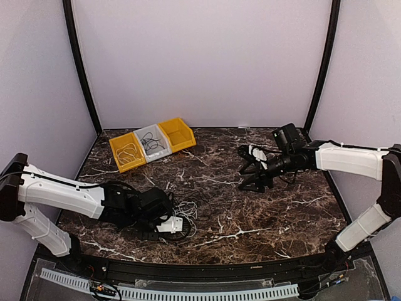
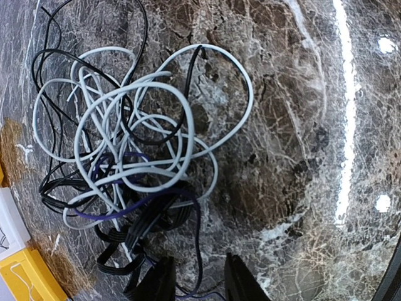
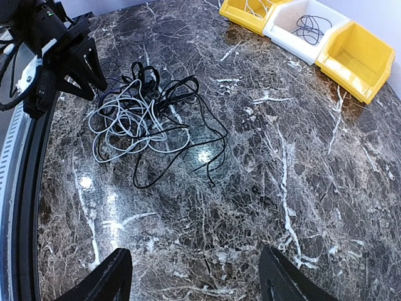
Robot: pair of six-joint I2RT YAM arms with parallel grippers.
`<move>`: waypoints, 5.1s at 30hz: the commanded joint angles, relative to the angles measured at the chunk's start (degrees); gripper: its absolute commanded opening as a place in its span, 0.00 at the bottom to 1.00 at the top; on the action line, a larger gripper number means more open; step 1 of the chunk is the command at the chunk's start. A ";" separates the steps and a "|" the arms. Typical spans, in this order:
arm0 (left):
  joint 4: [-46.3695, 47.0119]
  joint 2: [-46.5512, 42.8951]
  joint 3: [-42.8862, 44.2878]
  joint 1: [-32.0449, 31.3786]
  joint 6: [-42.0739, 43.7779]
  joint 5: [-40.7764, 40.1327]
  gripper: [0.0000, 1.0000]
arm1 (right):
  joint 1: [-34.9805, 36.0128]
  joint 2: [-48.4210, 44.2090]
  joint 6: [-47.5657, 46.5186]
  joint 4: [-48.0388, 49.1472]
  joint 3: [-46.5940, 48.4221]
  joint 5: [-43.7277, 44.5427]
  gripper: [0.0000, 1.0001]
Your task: Untangle the cables
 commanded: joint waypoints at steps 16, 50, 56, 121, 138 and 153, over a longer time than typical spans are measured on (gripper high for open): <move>2.62 -0.68 -0.91 -0.34 1.84 -4.59 0.03 | 0.53 0.31 -0.46 0.64 0.27 0.39 0.71; 44.35 -20.46 -4.32 0.36 -20.87 -7.54 0.00 | 15.46 11.09 12.23 1.96 19.39 -2.23 0.73; 49.95 -23.75 -10.34 0.36 -26.95 -9.66 0.00 | 19.04 17.84 20.84 12.00 21.71 -4.32 0.74; 40.69 -19.55 8.32 13.52 -36.35 -13.20 0.00 | 0.46 -4.79 11.41 -4.95 6.33 4.18 0.72; 36.47 -4.96 13.98 29.83 -40.00 -4.87 0.00 | -9.98 -7.96 1.83 2.51 -7.18 12.52 0.75; 41.99 12.08 25.77 39.42 -36.79 -3.24 0.00 | -9.02 -6.90 -1.36 1.33 -7.49 15.22 0.76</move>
